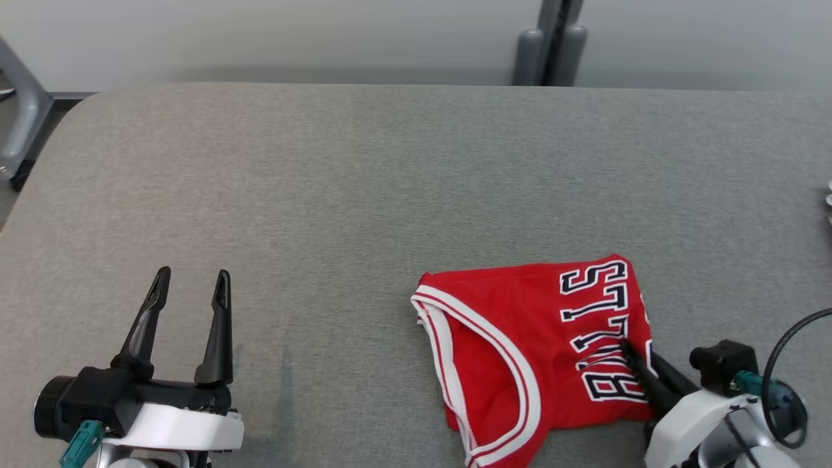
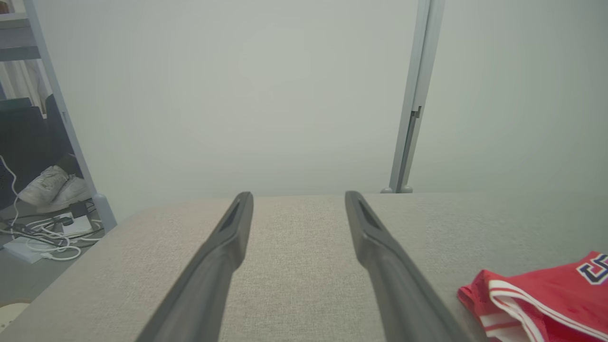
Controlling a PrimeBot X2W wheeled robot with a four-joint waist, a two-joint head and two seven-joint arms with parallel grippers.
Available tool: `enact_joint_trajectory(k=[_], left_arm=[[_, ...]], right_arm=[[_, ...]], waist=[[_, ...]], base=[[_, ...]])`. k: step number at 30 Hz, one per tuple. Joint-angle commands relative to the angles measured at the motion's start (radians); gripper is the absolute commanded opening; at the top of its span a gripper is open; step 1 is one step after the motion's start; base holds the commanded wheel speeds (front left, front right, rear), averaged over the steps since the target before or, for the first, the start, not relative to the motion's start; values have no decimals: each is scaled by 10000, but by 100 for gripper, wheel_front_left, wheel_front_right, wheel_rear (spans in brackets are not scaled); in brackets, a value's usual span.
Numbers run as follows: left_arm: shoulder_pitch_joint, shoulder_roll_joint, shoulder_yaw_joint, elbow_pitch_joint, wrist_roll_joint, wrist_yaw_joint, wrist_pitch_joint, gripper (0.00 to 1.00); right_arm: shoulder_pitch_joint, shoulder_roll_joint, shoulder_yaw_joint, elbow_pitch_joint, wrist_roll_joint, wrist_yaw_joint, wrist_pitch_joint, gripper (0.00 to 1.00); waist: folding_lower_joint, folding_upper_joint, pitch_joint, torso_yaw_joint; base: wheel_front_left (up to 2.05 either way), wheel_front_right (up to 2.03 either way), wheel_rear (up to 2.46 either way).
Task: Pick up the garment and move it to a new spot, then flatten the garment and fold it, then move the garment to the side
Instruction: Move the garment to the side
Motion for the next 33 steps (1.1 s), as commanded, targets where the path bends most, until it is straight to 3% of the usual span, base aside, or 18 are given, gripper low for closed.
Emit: enact_joint_trajectory(k=[1,8,16,33], left_arm=[[-173,36,27,-54,30,-25,-18,100],[-330,212,46,-248,142,-75,-20,100],[-814,556,-96,-548,271,-258,178,100],[-1718,1660,72,-1716,580,-401,1131,100]], right_arm=[[-114,-201,-129,-83,-95,-15,-84,0],[-811,-1074,-349,-882,-525,-12,-163,0],[-2515,-1089,-367,-813,-421,-11,-454,0],[-5526,-1909,-2069,1499,-207,-12,-2013,0]], waist=[[0,0,149,-628],[0,0,475,-2151],[0,0,1312,-3309],[0,0,3334,-4208]], base=[[0,0,0],[0,0,0],[0,0,0],[0,0,0]])
